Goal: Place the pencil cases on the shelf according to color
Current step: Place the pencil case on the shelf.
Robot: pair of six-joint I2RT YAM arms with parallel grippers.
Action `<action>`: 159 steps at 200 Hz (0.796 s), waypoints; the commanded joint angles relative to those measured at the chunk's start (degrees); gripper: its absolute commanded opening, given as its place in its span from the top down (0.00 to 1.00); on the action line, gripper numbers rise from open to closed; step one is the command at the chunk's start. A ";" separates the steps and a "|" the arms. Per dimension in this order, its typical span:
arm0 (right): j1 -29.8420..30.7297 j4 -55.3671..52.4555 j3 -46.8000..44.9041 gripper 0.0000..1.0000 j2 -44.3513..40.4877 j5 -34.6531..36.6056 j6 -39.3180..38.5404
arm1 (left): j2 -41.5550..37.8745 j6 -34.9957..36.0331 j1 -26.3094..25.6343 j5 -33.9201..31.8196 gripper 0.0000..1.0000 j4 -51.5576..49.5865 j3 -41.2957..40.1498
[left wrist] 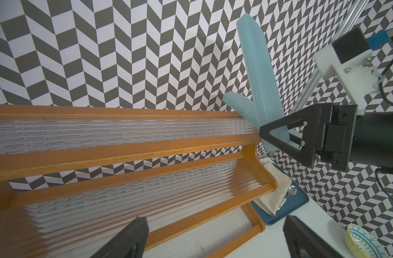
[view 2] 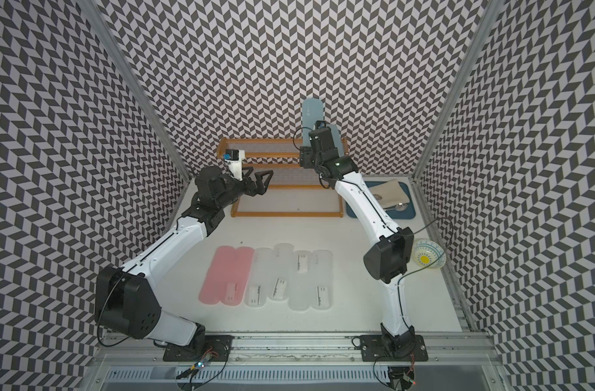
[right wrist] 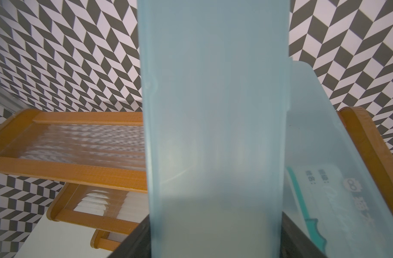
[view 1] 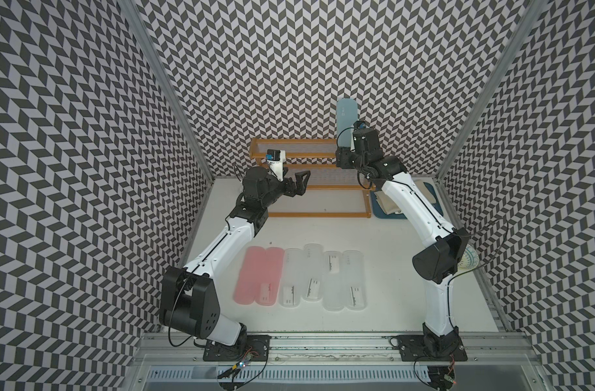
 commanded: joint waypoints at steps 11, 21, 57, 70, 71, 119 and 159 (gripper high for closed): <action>-0.01 1.67 -0.85 0.24 0.87 0.10 0.39 | -0.30 -0.38 -0.03 0.79 0.01 1.67 -0.34; -0.01 1.67 -0.85 0.24 1.04 0.10 0.54 | -0.22 -0.43 -0.04 0.76 0.00 1.67 -0.47; -0.07 1.42 -1.02 0.23 1.47 -0.68 1.03 | -0.09 -0.63 -0.02 0.95 0.00 1.76 -0.47; -0.13 1.19 -1.16 0.23 1.39 -0.93 1.29 | -0.04 -0.70 -0.04 1.09 0.01 1.84 -0.47; -0.13 1.13 -1.14 0.23 1.39 -0.89 1.38 | -0.04 -0.71 -0.03 1.10 0.00 1.84 -0.47; -0.08 1.06 -1.20 0.20 0.87 -1.72 2.46 | 0.36 -1.06 -0.02 1.29 0.00 1.93 -0.56; -0.12 1.28 -1.63 0.17 1.04 -2.00 3.22 | 0.31 -0.98 -0.02 1.20 0.00 1.93 -0.65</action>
